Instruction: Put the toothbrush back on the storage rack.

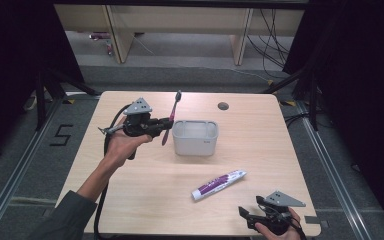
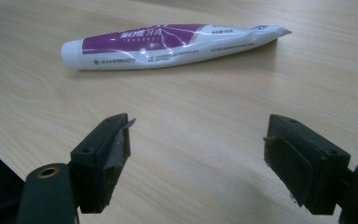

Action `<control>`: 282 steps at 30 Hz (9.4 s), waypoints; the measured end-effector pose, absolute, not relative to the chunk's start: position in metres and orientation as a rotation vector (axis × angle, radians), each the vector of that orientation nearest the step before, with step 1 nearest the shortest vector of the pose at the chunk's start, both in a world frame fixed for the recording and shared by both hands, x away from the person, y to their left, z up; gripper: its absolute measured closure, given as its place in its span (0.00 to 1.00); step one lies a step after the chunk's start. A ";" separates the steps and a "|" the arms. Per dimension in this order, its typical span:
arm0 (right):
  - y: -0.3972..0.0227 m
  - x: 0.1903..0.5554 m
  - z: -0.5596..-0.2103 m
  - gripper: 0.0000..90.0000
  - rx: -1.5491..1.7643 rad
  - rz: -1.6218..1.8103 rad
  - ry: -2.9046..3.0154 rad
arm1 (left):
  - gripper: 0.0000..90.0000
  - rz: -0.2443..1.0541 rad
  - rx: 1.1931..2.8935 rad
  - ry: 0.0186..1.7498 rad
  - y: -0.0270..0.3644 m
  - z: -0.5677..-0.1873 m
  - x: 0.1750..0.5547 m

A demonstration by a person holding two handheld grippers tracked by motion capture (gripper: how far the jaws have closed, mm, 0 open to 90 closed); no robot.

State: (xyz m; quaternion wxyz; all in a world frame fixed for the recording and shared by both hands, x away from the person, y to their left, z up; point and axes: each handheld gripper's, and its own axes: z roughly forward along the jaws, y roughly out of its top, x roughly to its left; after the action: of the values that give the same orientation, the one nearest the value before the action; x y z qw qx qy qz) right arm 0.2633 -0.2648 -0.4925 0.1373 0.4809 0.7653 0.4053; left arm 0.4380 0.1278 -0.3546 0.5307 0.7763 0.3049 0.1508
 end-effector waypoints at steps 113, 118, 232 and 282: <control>-0.265 0.261 -0.491 0.26 1.380 1.167 2.237 | 0.90 0.458 1.770 0.921 0.094 -0.439 0.490; -0.265 0.261 -0.491 0.26 1.378 1.167 2.237 | 0.90 0.458 1.784 0.919 0.094 -0.440 0.491; -0.259 0.260 -0.491 0.30 1.399 1.216 2.192 | 0.18 0.228 1.966 0.873 0.206 -0.488 0.287; -0.254 0.262 -0.493 0.30 1.290 1.173 2.247 | 0.18 0.330 2.165 0.775 0.222 -0.500 0.222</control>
State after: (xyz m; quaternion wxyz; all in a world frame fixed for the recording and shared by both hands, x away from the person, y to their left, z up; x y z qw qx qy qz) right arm 0.2615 -0.2537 -0.4931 0.1481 0.4484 0.7814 0.4079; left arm 0.2218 0.2216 -0.4996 0.3978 0.8550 0.3061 0.1303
